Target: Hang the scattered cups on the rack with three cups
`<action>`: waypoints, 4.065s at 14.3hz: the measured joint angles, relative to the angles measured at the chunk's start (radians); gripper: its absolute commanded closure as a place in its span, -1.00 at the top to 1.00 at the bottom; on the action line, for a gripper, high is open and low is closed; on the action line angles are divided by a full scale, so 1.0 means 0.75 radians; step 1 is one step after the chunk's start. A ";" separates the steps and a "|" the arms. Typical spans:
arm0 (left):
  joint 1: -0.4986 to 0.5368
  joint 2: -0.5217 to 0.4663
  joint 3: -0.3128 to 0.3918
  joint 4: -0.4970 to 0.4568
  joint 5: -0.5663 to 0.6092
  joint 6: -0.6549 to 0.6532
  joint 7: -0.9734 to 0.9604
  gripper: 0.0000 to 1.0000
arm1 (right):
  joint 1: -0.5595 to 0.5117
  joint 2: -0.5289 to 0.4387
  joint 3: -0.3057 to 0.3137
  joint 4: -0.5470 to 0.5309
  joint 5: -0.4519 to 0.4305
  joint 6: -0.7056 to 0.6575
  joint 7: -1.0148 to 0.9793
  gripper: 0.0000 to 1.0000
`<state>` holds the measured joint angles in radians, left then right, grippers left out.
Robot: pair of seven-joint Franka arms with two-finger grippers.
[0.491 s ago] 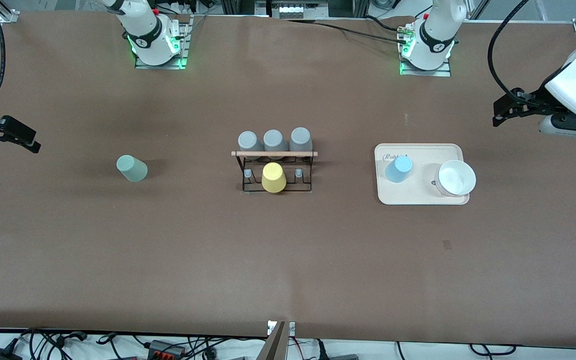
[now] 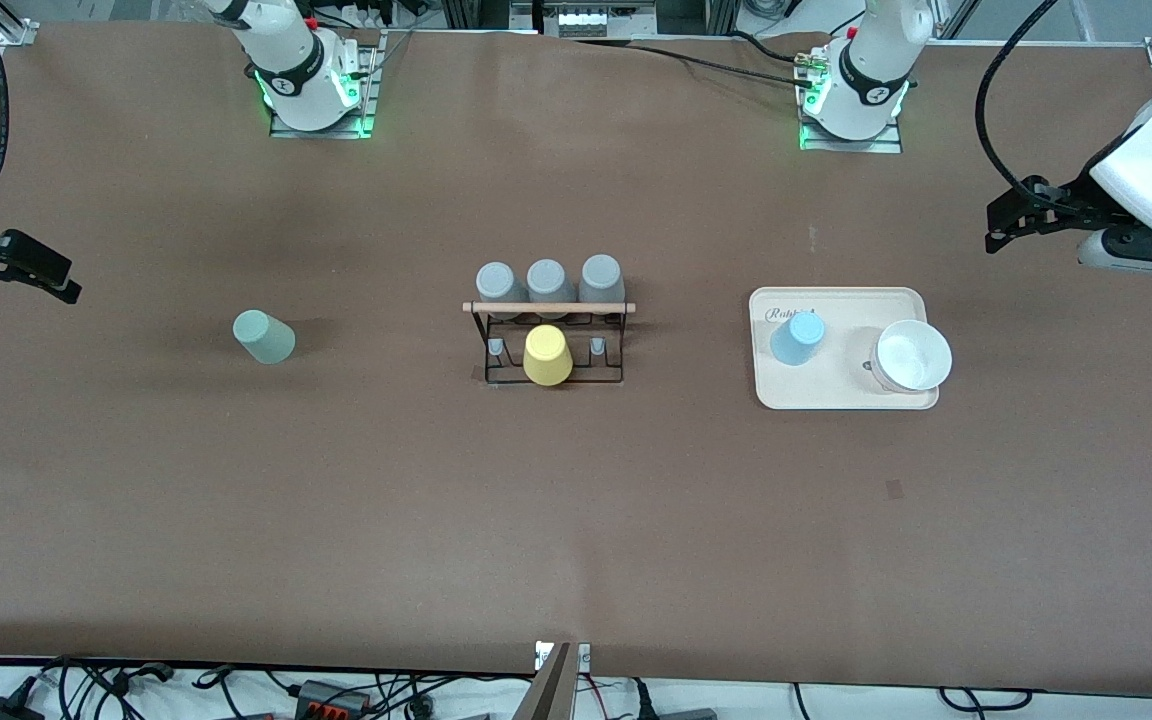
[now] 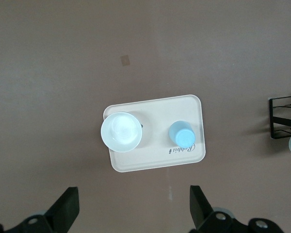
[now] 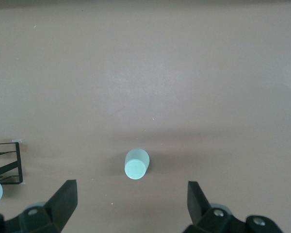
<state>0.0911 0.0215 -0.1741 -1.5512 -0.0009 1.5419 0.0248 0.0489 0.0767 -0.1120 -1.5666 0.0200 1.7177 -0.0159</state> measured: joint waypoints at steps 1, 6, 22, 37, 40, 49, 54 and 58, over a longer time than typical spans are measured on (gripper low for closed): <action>0.000 0.000 0.000 0.000 0.000 0.000 -0.001 1.00 | 0.000 0.000 0.001 0.000 0.000 -0.005 0.000 1.00; -0.010 0.016 -0.005 -0.003 0.000 -0.032 -0.014 1.00 | 0.000 0.005 0.008 0.000 0.000 -0.044 -0.001 1.00; -0.240 0.291 -0.014 -0.438 -0.002 0.413 -0.075 1.00 | 0.059 0.175 0.022 -0.032 -0.003 -0.112 0.025 1.00; -0.240 0.278 -0.047 -1.029 -0.002 1.320 -0.087 1.00 | 0.065 0.259 0.015 -0.681 -0.004 0.490 0.126 1.00; -0.240 0.310 -0.047 -1.055 0.001 1.432 -0.085 1.00 | 0.055 0.259 0.011 -0.743 -0.004 0.554 0.126 1.00; -0.235 0.329 -0.046 -1.112 0.055 1.542 -0.083 -0.10 | 0.055 0.289 0.011 -0.808 -0.003 0.687 0.129 1.00; -0.234 0.325 -0.046 -1.111 0.055 1.544 -0.083 -0.29 | 0.054 0.319 0.011 -0.808 -0.003 0.728 0.131 1.00; -0.231 0.320 -0.043 -1.099 0.055 1.537 -0.083 -0.27 | 0.054 0.323 0.011 -0.808 -0.003 0.731 0.131 1.00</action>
<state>-0.0820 0.2617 -0.2061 -2.3758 0.0406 2.6943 -0.0377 0.0897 0.3186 -0.1040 -2.1728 0.0177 2.2661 0.0826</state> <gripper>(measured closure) 0.330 0.000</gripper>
